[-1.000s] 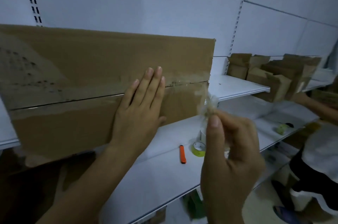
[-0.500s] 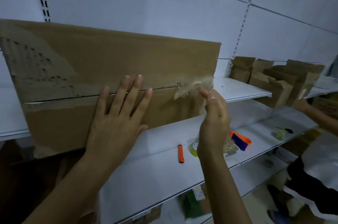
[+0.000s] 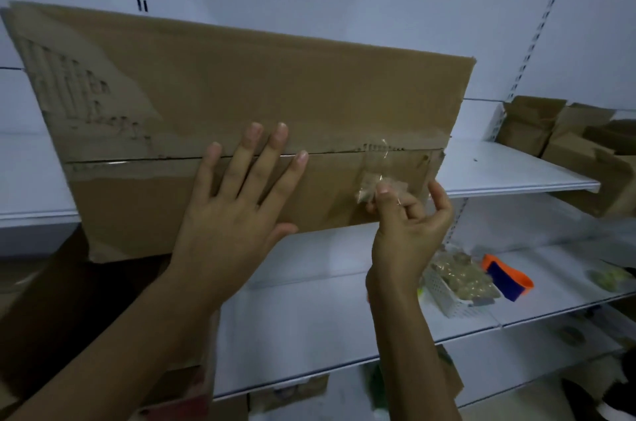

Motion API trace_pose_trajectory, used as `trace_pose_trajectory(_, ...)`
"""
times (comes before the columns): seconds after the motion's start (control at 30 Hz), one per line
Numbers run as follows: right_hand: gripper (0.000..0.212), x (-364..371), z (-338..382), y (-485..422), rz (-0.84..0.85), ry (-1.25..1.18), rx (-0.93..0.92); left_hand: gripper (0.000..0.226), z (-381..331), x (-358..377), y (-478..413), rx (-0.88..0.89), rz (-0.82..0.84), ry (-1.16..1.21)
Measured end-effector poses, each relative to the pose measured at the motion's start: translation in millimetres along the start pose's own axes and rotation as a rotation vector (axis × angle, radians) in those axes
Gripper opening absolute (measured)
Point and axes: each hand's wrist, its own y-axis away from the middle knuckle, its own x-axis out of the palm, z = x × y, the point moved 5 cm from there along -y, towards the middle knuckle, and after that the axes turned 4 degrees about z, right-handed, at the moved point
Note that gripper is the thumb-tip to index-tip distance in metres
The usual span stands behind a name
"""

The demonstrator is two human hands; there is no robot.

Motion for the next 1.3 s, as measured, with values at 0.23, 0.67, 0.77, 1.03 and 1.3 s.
trace_pose_trajectory(0.23,0.025,10,12,35,0.364,0.278,-0.058,0.089,-2,-3,-2,-0.005,0.004,0.033)
trace_pose_trajectory(0.67,0.045,20,-17,161,0.294,0.997,-0.558,0.075,24,-21,-1,0.197,-0.065,0.229)
trace_pose_trajectory(0.77,0.064,30,-10,164,0.144,1.129,-0.675,0.077,43,-24,-1,0.342,-0.052,0.244)
trace_pose_trajectory(1.03,0.035,71,53,137,-0.023,0.811,-0.744,0.019,36,-13,9,0.410,-0.129,0.326)
trace_pose_trajectory(1.3,0.074,79,39,66,0.036,0.843,-0.487,0.071,36,-7,10,0.411,-0.059,0.340)
